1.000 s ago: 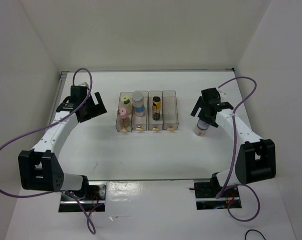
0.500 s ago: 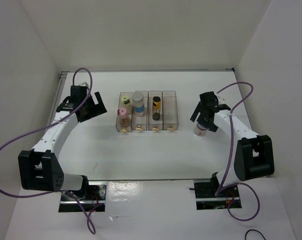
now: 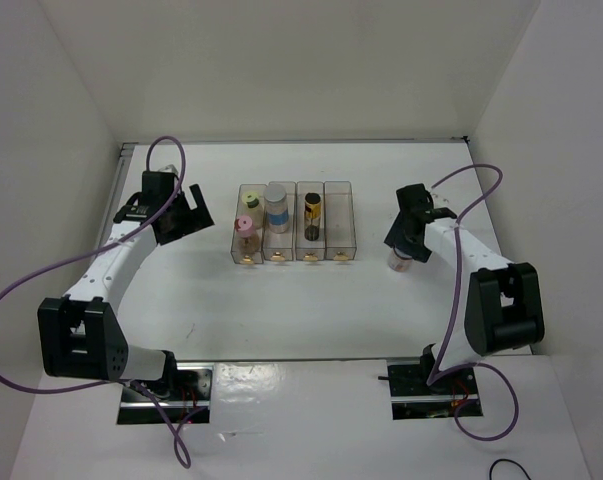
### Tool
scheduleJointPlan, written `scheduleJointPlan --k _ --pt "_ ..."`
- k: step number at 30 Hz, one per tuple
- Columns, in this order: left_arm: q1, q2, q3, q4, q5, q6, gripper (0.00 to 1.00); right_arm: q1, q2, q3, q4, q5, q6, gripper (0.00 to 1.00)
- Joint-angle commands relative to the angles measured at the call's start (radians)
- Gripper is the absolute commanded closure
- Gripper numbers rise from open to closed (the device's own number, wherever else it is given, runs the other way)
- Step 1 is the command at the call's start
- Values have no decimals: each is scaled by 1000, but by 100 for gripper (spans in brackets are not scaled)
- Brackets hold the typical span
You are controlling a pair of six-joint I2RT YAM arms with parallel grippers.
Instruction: Organize the condiment bottles
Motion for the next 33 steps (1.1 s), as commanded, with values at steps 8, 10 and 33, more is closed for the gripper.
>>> scheduleJointPlan --k 8,10,33 --pt "5 4 1 26 10 25 0 -5 14 57 13 0 -6 70" --pt "5 4 1 26 10 25 0 -5 -9 92 2 -18 -16 71" --pt "5 186 48 -27 -16 34 0 225 174 547 -7 -67 -111 82"
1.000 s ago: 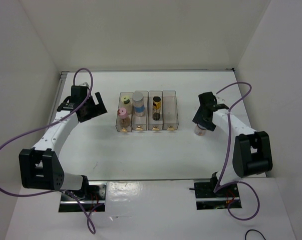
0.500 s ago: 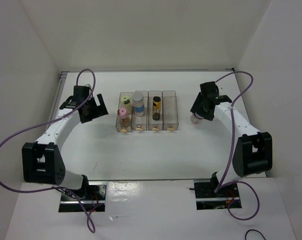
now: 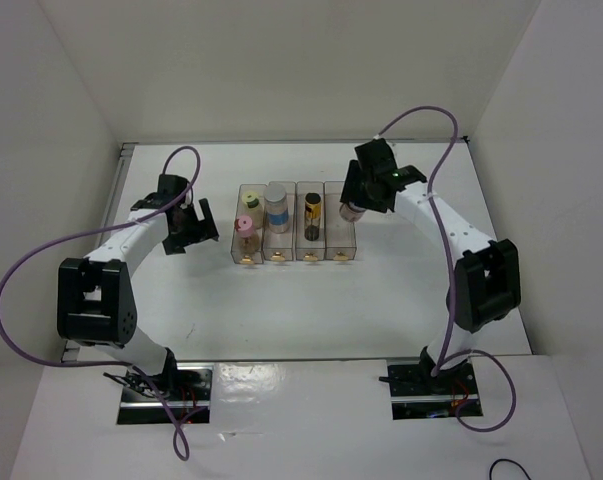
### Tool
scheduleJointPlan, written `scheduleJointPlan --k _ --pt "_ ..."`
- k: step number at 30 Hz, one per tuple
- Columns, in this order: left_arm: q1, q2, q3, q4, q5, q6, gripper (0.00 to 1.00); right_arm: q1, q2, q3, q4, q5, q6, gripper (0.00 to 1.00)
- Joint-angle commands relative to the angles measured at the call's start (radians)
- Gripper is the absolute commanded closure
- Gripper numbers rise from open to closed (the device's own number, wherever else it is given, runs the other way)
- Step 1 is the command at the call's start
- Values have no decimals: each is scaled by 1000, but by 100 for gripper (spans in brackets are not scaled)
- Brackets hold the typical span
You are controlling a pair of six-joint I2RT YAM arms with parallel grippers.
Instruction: Organize the condiment bottles
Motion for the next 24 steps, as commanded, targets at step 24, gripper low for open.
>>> scheduleJointPlan --k 24 --pt "5 -13 38 4 -8 12 0 96 150 111 86 22 -16 82"
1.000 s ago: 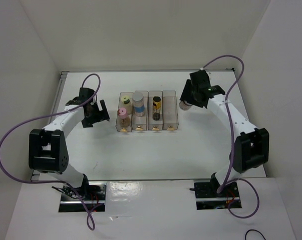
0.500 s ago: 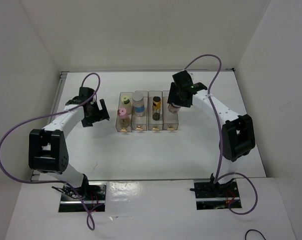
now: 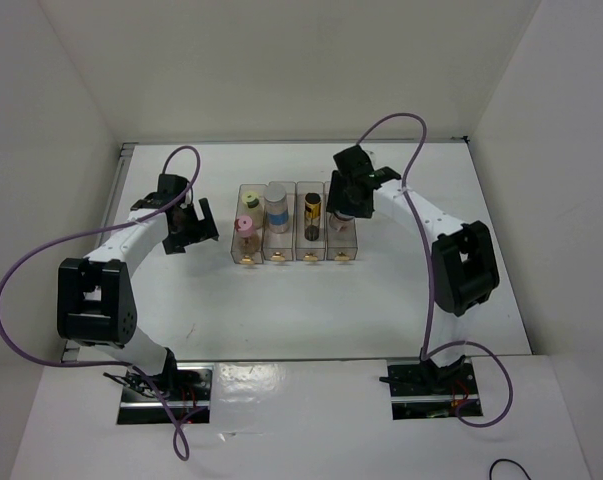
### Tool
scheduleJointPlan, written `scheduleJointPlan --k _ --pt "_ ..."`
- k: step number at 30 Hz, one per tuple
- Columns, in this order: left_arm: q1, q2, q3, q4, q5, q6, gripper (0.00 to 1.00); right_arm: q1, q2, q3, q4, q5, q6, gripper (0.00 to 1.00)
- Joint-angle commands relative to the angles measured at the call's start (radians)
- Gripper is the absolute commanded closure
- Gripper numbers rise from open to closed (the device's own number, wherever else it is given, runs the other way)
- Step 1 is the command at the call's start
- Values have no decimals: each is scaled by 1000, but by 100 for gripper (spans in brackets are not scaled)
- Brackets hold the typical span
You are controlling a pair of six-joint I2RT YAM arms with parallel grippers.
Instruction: Organize the condiment bottles
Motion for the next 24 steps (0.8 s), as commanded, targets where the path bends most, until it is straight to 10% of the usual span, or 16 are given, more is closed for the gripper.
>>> scheduleJointPlan --k 1,24 --pt "5 -13 35 4 -8 12 0 16 -15 48 85 7 -7 82" --pt "5 -23 35 4 -8 12 0 16 63 -4 113 35 -7 74"
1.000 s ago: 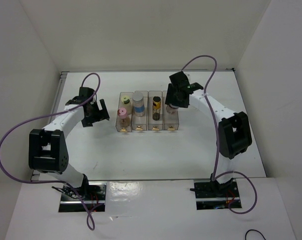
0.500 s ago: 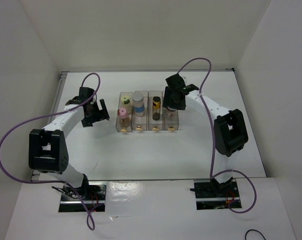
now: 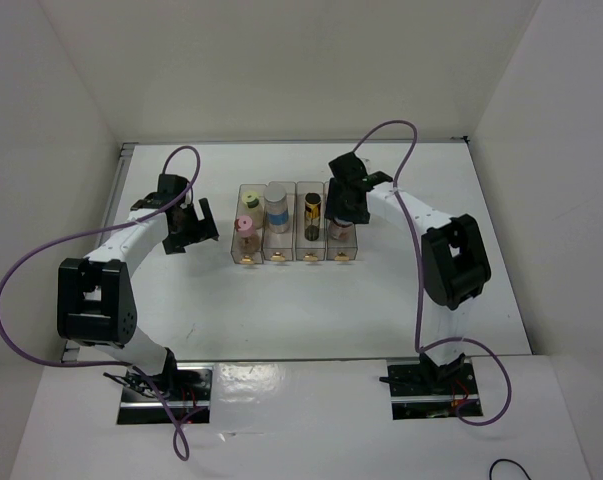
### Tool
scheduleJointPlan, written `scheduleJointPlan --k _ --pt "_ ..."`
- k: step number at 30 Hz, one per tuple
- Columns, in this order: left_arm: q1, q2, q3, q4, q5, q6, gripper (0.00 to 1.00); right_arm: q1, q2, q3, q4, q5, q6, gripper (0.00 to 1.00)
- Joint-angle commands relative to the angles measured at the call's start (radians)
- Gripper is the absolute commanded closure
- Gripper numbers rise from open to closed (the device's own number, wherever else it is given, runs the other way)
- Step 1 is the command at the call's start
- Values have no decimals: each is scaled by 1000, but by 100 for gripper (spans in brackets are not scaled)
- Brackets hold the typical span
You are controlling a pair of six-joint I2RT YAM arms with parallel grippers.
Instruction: Organize the condiment bottles
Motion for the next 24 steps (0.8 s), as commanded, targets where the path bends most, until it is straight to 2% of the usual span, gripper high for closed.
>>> scheduleJointPlan --k 1,6,9,11,16,18,23,24 --pt "5 -23 35 3 -8 12 0 10 3 18 84 22 -7 74" --pt "5 -32 35 3 -17 12 0 10 21 18 84 22 -7 73" --pt "5 -32 35 3 -17 12 0 19 30 18 84 22 -7 68" --pt "5 -32 35 3 -17 12 0 19 30 18 84 22 -7 61" --pt "5 -32 35 12 -17 12 0 19 30 18 84 32 -7 55" --pt "5 -32 35 12 -17 12 0 19 30 18 84 32 -7 48" --pt "5 -41 35 12 -17 12 0 19 21 27 84 32 -7 38" --pt "5 -41 35 12 -17 12 0 19 21 27 75 32 -7 33"
